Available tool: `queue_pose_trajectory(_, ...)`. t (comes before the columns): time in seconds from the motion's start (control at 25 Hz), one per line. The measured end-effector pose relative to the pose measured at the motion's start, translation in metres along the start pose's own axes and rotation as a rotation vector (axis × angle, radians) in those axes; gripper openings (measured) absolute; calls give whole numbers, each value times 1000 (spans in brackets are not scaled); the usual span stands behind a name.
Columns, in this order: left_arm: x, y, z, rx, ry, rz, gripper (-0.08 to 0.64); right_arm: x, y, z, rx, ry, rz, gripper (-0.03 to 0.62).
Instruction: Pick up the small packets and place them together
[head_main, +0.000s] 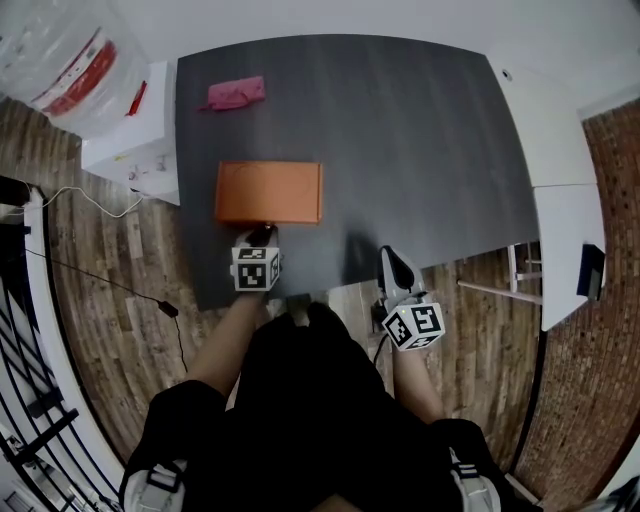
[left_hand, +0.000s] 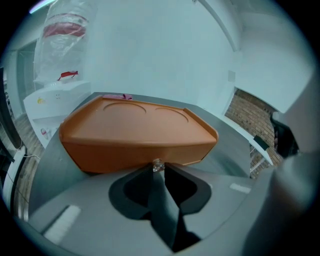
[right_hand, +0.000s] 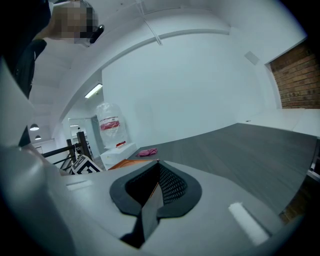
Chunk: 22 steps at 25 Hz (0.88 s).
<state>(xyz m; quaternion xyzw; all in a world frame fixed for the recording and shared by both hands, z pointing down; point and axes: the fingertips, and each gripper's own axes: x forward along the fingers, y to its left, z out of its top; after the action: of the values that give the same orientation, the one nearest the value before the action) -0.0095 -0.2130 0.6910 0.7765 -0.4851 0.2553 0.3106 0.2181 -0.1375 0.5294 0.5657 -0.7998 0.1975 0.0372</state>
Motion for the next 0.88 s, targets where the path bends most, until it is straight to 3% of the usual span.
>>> queue_pose_trajectory(0.44,-15,-9,-24,0,1,-9,69,17,14,11,-47,-2,47,2)
queue_pose_trajectory(0.88,-37,-21,-55,-44,13,-7,71,47,39,1,-75,42,162,2)
